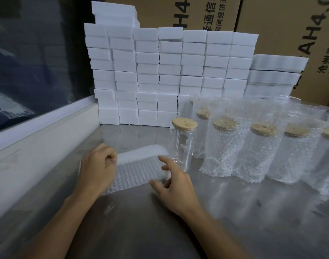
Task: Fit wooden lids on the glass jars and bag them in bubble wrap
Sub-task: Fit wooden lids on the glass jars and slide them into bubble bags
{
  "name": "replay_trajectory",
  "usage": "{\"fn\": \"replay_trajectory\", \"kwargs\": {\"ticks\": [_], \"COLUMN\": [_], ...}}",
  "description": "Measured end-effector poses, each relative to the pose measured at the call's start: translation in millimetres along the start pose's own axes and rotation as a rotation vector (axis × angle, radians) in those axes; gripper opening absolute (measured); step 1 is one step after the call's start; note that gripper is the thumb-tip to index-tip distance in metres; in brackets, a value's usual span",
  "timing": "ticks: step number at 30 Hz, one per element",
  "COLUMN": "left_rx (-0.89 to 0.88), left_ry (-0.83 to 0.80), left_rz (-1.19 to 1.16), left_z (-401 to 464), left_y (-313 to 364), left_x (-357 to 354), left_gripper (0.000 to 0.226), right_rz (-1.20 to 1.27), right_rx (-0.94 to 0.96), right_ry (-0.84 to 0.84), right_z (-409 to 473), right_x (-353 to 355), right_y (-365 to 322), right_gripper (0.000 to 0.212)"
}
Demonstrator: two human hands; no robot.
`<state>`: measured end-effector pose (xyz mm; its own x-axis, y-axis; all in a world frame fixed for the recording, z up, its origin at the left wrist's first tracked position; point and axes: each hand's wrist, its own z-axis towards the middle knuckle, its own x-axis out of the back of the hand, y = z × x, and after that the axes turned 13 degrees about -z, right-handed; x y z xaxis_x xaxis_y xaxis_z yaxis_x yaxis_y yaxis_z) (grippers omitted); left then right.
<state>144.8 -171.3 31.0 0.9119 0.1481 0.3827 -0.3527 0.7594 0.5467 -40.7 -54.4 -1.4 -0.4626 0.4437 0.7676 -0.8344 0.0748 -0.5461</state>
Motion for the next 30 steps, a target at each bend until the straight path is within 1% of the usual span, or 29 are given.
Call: {"fn": "replay_trajectory", "kwargs": {"ticks": [2, 5, 7, 8, 9, 12, 14, 16, 18, 20, 21, 23, 25, 26, 28, 30], "left_rx": [-0.084, -0.142, -0.159, -0.175, -0.192, -0.219, -0.203, -0.163, -0.076, 0.023, 0.042, 0.004, -0.068, -0.106, -0.178, -0.283], "left_ry": [0.008, 0.024, 0.050, 0.063, 0.073, 0.108, 0.154, 0.231, 0.354, 0.496, 0.547, 0.588, 0.572, 0.553, 0.504, 0.406], "left_rz": [-0.029, -0.072, -0.096, -0.101, -0.103, -0.101, -0.097, -0.086, -0.019, 0.079, 0.103, 0.112, 0.127, 0.137, 0.152, 0.133], "left_z": [0, 1, 2, 2, 3, 4, 4, 3, 3, 2, 2, 2, 1, 1, 1, -1], "left_y": [4, 9, 12, 13, 15, 19, 21, 22, 23, 25, 25, 25, 24, 24, 27, 34], "left_x": [0, 0, 0, 1, 2, 3, 4, 5, 6, 6, 5, 4, 2, 1, 0, -2], "left_gripper": [0.016, 0.014, 0.015, 0.016, 0.018, 0.022, 0.023, 0.022, 0.020, 0.020, 0.020, 0.021, 0.022, 0.020, 0.016, 0.009], "right_rz": [0.030, 0.166, 0.221, 0.221, 0.210, 0.196, 0.177, 0.152, 0.148, 0.179, 0.259, 0.543, 0.782, 0.853, 0.939, 0.957], "right_rx": [-0.030, -0.059, -0.023, 0.001, 0.021, 0.102, 0.158, 0.147, 0.110, 0.102, 0.090, -0.002, -0.166, -0.249, -0.371, -0.409], "right_ry": [0.045, 0.116, 0.128, 0.139, 0.158, 0.245, 0.247, 0.244, 0.329, 0.411, 0.405, 0.310, 0.218, 0.189, 0.159, 0.156], "right_z": [1, 1, 0, 0, 0, -1, 0, 0, 1, 0, 0, -2, -3, -4, -4, -4], "right_x": [1, 4, 4, 4, 4, 3, 3, 2, 4, 7, 8, 11, 10, 10, 9, 9], "right_y": [-1, 0, -1, -1, -1, -3, -5, -9, -13, -17, -18, -24, -29, -30, -31, -31], "right_gripper": [0.060, 0.075, 0.080, 0.077, 0.072, 0.041, 0.030, 0.013, 0.002, 0.010, 0.016, 0.026, 0.033, 0.037, 0.042, 0.044]}}
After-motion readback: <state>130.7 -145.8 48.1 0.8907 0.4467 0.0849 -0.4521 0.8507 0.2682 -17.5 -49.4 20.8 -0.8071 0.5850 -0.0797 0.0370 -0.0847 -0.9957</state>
